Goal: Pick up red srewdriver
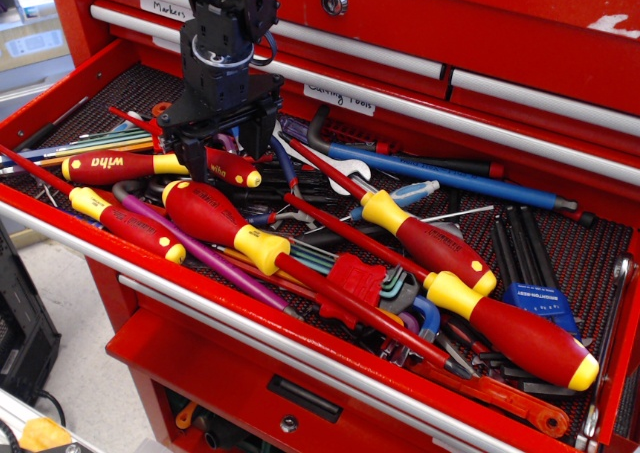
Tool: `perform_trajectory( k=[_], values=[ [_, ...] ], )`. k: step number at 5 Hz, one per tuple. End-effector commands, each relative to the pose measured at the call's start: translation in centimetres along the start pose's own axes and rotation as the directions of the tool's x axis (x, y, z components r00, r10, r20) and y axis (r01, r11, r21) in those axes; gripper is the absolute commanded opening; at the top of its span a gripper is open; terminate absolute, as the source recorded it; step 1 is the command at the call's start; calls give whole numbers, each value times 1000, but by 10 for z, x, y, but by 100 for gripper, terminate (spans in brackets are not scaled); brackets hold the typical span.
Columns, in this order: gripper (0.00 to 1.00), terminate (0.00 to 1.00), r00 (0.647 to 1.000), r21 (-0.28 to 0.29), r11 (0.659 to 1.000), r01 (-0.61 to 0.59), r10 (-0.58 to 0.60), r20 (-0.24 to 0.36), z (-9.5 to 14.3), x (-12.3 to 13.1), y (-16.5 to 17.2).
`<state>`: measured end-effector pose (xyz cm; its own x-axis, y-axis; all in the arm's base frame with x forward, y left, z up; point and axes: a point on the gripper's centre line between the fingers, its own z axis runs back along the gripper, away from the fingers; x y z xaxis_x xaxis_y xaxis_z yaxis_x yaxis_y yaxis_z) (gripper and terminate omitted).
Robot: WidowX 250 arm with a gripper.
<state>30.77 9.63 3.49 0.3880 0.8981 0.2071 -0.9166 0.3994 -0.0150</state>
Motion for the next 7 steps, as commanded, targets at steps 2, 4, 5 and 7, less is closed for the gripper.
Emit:
perform_trajectory(
  k=[2,4,5,7],
  values=[
    [100,0,999,-18,1000,-15,14,-46,-20,-7,8],
    [0,0,999,-7,1000,-12,11,-50,-20,-10,4],
    [0,0,998,25,999,-30,29,47,5,-10,4],
    [0,0,960,95,992,-79,51,275,74,2,6]
  ],
)
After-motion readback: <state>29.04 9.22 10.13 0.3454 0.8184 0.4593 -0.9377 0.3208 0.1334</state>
